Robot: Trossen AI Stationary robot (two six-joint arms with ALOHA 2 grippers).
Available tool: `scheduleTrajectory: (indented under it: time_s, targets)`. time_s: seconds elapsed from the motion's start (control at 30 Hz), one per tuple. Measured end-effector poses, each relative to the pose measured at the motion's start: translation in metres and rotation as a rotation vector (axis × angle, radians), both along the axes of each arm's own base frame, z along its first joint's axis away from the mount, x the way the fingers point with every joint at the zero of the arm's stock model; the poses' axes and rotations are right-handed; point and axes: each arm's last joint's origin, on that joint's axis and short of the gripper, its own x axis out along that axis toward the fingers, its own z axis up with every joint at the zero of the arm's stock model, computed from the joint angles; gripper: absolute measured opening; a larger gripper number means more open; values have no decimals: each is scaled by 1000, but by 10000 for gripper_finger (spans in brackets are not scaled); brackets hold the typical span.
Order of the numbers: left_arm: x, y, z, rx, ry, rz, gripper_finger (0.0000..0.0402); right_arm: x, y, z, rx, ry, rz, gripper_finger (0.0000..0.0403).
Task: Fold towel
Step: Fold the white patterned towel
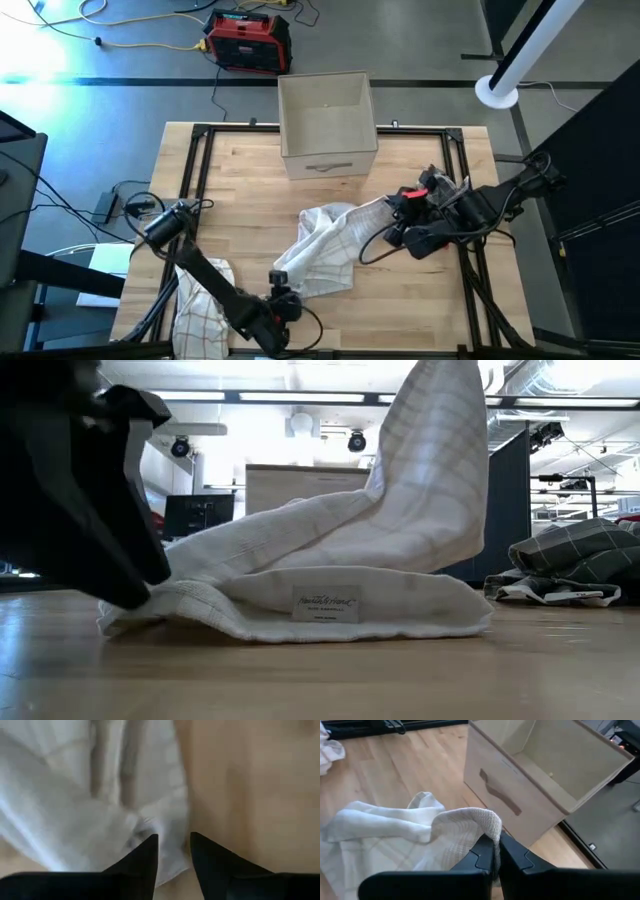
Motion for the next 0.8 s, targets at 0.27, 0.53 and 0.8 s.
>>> scheduleTrajectory:
  time_s: [0.27, 0.53, 0.8]
  targets:
    - [-1, -6, 8, 194, 19, -122, 113, -4, 8, 0, 8, -18, 14, 0]
    - [-2, 1, 6, 337, 113, -209, 113, -4, 8, 0, -1, -17, 10, 0]
    - [6, 18, -4, 320, 237, -257, 113, -5, 6, 0, -42, -15, -2, 0]
